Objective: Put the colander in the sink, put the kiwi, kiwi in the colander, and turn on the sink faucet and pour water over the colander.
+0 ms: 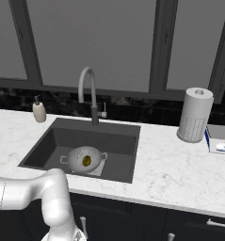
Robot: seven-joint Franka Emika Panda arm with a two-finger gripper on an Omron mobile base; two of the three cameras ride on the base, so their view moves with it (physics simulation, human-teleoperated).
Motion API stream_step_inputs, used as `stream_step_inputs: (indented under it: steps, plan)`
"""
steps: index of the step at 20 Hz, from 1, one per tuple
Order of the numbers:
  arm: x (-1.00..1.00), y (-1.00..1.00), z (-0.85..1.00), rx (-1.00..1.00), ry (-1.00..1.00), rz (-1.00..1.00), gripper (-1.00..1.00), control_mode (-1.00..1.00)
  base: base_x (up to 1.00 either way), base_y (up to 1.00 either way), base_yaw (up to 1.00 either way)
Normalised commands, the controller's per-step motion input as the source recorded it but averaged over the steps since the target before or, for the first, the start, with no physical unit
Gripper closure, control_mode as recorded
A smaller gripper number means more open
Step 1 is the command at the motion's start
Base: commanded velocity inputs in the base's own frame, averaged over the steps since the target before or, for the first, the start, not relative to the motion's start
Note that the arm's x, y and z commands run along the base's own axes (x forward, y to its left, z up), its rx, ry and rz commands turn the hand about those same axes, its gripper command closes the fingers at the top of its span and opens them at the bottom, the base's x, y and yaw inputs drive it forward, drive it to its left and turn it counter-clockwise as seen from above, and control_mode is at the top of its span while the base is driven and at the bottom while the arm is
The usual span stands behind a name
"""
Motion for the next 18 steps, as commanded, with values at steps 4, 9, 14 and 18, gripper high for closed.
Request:
stream_step_inputs:
  steps: [4, 9, 14, 18]
  plan:
    - [-0.23, -0.05, -0.28, 0.0, -0.01, 0.0, -1.0, -1.0, 0.0, 0.0, 0.0]
    - [-0.23, -0.02, -0.25, 0.0, -0.06, 0.0, -1.0, -1.0, 0.0, 0.0, 0.0]
    - [-0.12, -0.15, -0.24, 0.0, -0.09, 0.0, -1.0, -1.0, 0.0, 0.0, 0.0]
    - [0.0, -0.21, -0.21, 0.0, -0.09, 0.0, -1.0, -1.0, 0.0, 0.0, 0.0]
